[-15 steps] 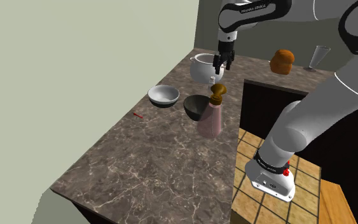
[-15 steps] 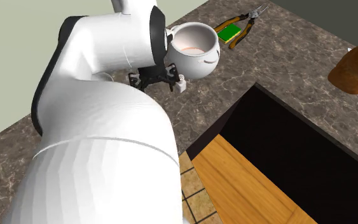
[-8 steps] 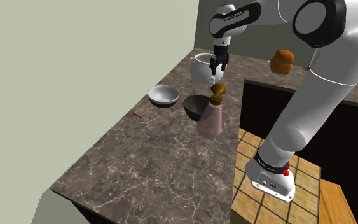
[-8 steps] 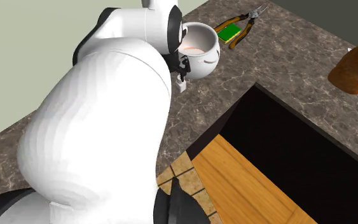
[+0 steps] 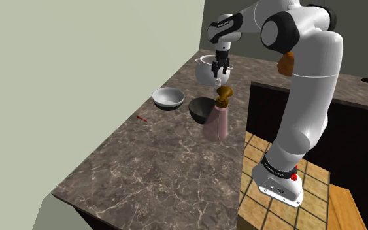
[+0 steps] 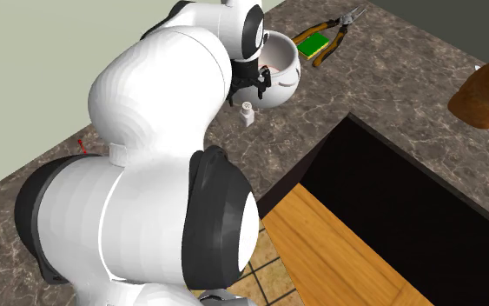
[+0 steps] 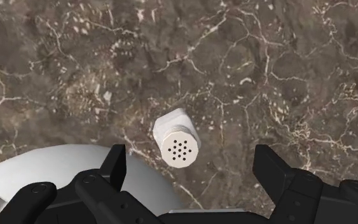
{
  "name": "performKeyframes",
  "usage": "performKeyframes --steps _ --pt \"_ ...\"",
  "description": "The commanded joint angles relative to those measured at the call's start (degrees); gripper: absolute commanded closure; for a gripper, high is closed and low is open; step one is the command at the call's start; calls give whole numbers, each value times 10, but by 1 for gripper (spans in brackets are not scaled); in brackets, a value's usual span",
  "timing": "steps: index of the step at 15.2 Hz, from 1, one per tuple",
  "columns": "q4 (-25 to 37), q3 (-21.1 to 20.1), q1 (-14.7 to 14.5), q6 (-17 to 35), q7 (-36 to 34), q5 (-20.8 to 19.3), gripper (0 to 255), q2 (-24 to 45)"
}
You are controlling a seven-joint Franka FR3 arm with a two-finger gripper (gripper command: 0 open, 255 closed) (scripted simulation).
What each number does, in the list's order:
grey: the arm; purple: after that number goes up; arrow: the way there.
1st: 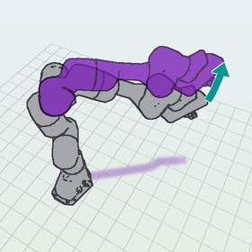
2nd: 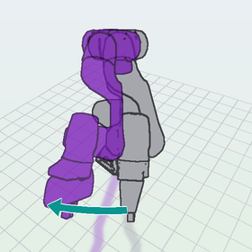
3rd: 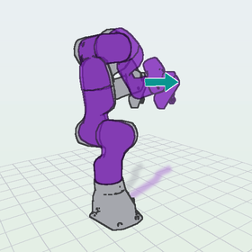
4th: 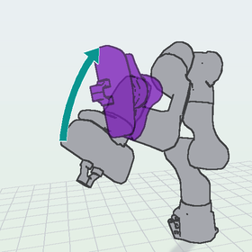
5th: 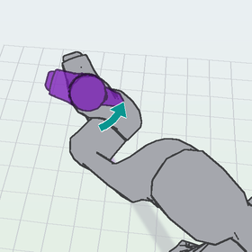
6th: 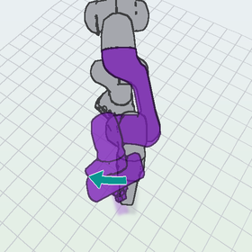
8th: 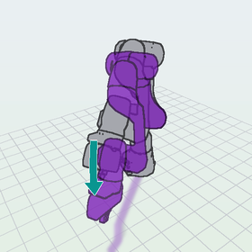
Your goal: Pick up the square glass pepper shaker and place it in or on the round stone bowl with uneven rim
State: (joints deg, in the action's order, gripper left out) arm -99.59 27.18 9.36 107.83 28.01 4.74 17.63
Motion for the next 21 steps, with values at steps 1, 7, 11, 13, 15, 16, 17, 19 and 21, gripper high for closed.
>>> performKeyframes --steps 1,7,11,13,15,16,17,19,21 --pt "9 -1 7 7 10 9 0 19" --pt "-25 -4 8 50 13 15 0 29" --pt "-28 -4 8 54 14 15 0 30" --pt "-28 -4 8 54 14 15 0 30" --pt "-28 -4 8 54 14 15 0 30" --pt "-28 -4 8 54 14 15 255 30" --pt "-28 -4 8 54 14 15 255 30" --pt "-28 -4 8 54 14 15 255 30" --pt "-28 -4 8 54 14 15 255 30"
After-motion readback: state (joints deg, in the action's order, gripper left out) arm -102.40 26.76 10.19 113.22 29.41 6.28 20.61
